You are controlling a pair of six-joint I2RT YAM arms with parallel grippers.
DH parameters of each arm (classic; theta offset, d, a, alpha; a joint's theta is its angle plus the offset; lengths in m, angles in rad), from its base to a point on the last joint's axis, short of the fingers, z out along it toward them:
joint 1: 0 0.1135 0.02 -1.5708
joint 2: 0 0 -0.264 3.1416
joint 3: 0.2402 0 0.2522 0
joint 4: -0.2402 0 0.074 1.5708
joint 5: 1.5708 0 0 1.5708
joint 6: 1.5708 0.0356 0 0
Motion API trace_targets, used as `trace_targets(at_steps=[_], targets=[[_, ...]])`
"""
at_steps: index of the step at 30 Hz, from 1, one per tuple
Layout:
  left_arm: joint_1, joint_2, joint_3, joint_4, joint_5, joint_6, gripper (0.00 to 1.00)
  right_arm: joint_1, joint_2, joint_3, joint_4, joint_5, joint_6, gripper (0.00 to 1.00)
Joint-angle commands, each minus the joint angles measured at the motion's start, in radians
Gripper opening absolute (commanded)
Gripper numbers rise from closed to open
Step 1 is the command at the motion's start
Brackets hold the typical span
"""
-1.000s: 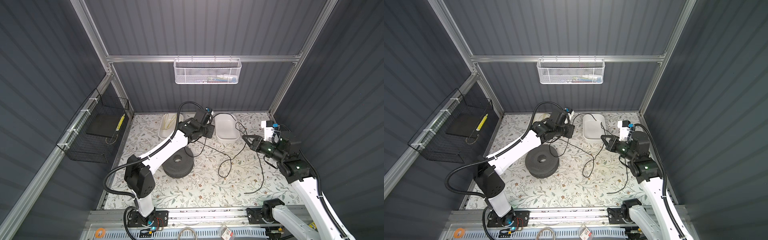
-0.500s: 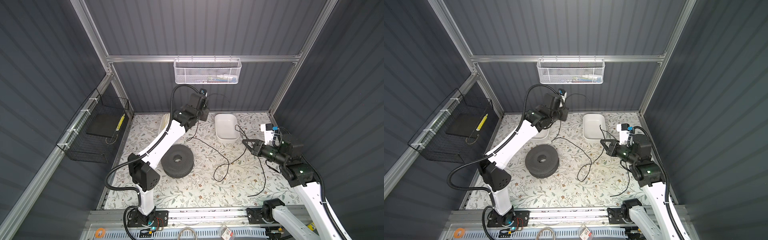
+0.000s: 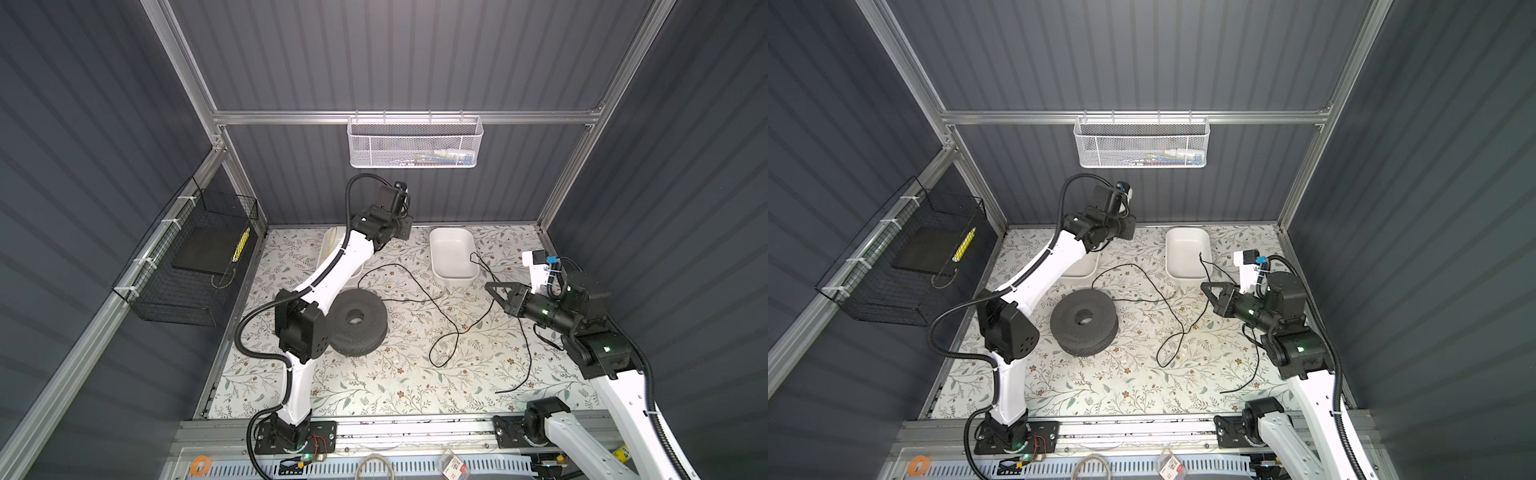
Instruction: Wrap the cables
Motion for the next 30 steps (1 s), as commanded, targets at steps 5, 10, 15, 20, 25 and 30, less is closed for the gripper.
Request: trace_targets(at_steps=[5, 10, 15, 20, 25, 30], targets=[[-0.016, -0.076, -0.075, 0.009, 0.106, -0.048, 0.34, 0.001, 0.004, 0.014, 0.011, -0.025, 0.005, 0.0], [-0.134, -0.305, -0.363, 0.056, 0.21, -0.025, 0.5, 0.001, 0.051, 0.058, 0.058, 0.001, 0.03, 0.0], [-0.22, -0.546, -0.701, 0.229, 0.384, -0.127, 0.64, 0.001, 0.116, 0.097, 0.098, 0.054, 0.043, 0.0], [-0.366, -0.619, -0.879, 0.288, 0.41, -0.238, 0.73, 0.001, 0.162, 0.123, 0.104, 0.079, 0.03, 0.0], [-0.485, -0.521, -0.896, 0.331, 0.39, -0.293, 0.73, 0.002, 0.151, 0.088, 0.134, 0.074, 0.053, 0.0], [-0.5, -0.399, -0.84, 0.339, 0.339, -0.294, 0.71, 0.002, 0.126, 0.055, 0.141, 0.077, 0.067, 0.0]])
